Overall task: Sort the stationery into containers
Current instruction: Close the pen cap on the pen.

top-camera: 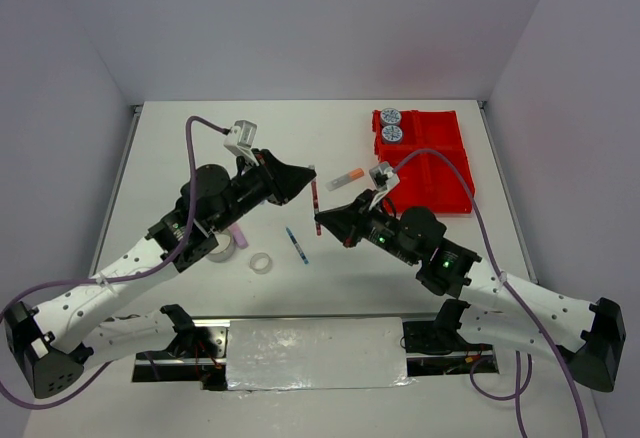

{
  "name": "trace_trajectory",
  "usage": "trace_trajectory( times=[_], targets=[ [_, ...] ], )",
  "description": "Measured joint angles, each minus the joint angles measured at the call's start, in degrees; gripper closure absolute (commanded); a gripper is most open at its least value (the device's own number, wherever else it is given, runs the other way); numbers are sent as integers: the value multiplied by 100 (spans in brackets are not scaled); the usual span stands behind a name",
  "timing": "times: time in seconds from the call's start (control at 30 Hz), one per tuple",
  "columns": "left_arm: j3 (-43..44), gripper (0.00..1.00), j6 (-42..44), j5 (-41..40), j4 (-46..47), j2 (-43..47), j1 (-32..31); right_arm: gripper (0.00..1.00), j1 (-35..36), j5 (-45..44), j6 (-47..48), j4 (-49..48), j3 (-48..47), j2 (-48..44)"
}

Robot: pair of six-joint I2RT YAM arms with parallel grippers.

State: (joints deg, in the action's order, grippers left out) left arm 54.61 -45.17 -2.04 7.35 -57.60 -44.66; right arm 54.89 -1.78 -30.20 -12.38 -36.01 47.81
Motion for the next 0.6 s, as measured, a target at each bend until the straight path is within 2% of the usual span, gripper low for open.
trace_trajectory(
  times=[0.33, 0.43, 0.53, 0.6],
  targets=[
    [-35, 100, 22, -9, 273, -4, 39, 100, 26, -190, 444, 186, -306, 107],
    [20, 96, 66, 15, 289, -37, 39, 100, 26, -192, 846, 188, -343, 122],
    [127, 85, 170, 83, 212, -105, 39, 100, 24, -157, 1241, 181, -343, 116],
    [160, 85, 192, 109, 184, -114, 39, 100, 20, -85, 1458, 175, -341, 98]
  ],
)
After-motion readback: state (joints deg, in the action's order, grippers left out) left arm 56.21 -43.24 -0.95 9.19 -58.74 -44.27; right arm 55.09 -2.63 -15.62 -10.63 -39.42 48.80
